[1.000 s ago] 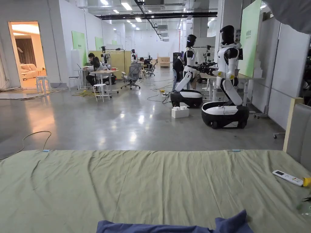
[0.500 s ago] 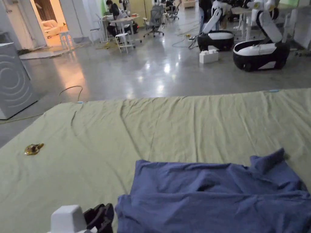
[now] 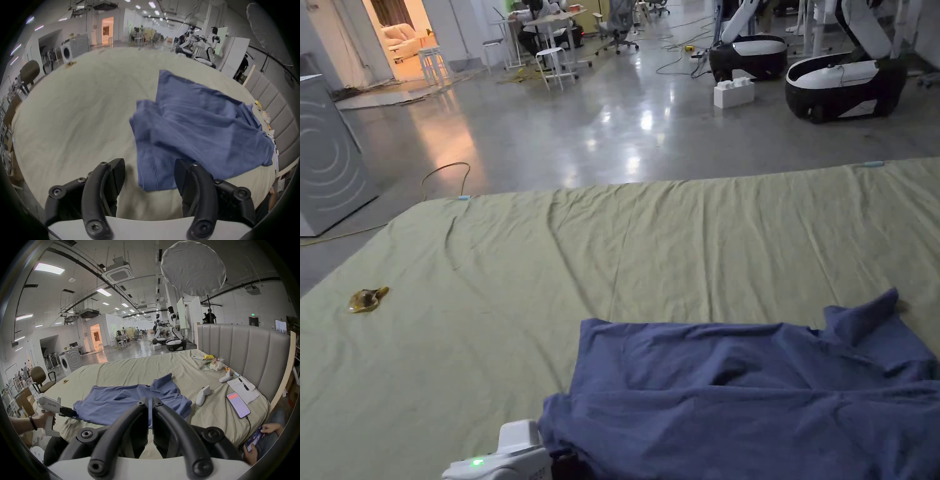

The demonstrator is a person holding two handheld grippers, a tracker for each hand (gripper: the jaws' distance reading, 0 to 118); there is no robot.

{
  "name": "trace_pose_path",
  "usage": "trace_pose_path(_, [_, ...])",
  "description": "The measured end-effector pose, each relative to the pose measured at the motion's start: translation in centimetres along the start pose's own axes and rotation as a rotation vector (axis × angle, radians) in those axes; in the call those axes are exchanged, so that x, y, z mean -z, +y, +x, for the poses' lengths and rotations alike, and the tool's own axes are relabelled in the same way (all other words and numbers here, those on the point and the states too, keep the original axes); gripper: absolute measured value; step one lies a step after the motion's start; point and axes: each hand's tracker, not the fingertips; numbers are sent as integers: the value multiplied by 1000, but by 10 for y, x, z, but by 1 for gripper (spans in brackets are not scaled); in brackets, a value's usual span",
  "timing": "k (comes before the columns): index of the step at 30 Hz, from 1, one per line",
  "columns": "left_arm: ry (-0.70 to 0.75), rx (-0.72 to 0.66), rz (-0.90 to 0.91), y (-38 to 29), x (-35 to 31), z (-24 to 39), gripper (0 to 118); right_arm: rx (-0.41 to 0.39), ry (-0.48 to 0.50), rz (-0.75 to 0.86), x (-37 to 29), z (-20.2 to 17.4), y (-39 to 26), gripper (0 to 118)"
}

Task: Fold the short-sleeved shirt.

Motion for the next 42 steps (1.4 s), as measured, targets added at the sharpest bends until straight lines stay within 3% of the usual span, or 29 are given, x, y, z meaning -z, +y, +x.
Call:
trace_pose_path(6, [69, 100, 27, -2, 11, 18, 62, 72, -26, -51, 7, 15, -8, 4])
trace_pose_path(8, [97, 167, 10, 0, 12, 27, 42, 70, -44, -73, 11, 17, -12, 4])
trace_pose_path(10, [106, 250, 5, 1, 12, 39, 14, 65, -57, -110, 21, 21, -17, 5])
trace_pose_path(13, [176, 415, -34, -3, 20, 62, 11, 44, -76, -191, 49, 32, -24, 9])
trace_pose_path(14, [201, 459, -50, -5, 24, 69, 11, 23, -103, -239, 64, 36, -27, 21])
trace_pose_path(16, [225, 501, -72, -5, 34, 76, 11, -21, -151, -319, 100, 44, -39, 70])
trace_pose_path(17, [225, 492, -77, -3, 36, 77, 11, -20, -159, -340, 116, 50, -46, 75])
trace_pose_path(21, [221, 499, -110, 4, 37, 73, 11, 120, -178, -404, 179, 78, -72, 74])
trace_pose_path(24, [209, 487, -125, 5, 34, 71, 11, 144, -192, -425, 215, 92, -93, 74])
trace_pose_path(26, [205, 480, -115, 3, 32, 69, 11, 88, -201, -504, 232, 86, -105, 67])
trace_pose_path(27, [204, 477, -104, 1, 33, 68, 11, 36, -192, -514, 234, 81, -109, 57])
trace_pose_path(29, [199, 468, -82, -4, 31, 66, 11, -133, -232, -450, 227, 68, -110, 37])
trace_pose_path(31, [198, 480, -58, -8, 32, 66, 11, -136, -247, -467, 223, 59, -107, 14])
trace_pose_path(35, [135, 470, -35, -10, 27, 54, 10, -133, -275, -463, 215, 44, -94, 7])
trace_pose_path(38, [41, 227, -32, 9, 8, 29, 8, -164, -324, -452, 211, 36, -83, 7])
trace_pose_path(40, [70, 133, 107, 9, -21, 21, 8, -179, -325, -424, 200, 30, -71, 7])
trace_pose_path(42, [86, 180, 164, 8, -47, 16, 8, -164, -307, -392, 183, 30, -57, 7])
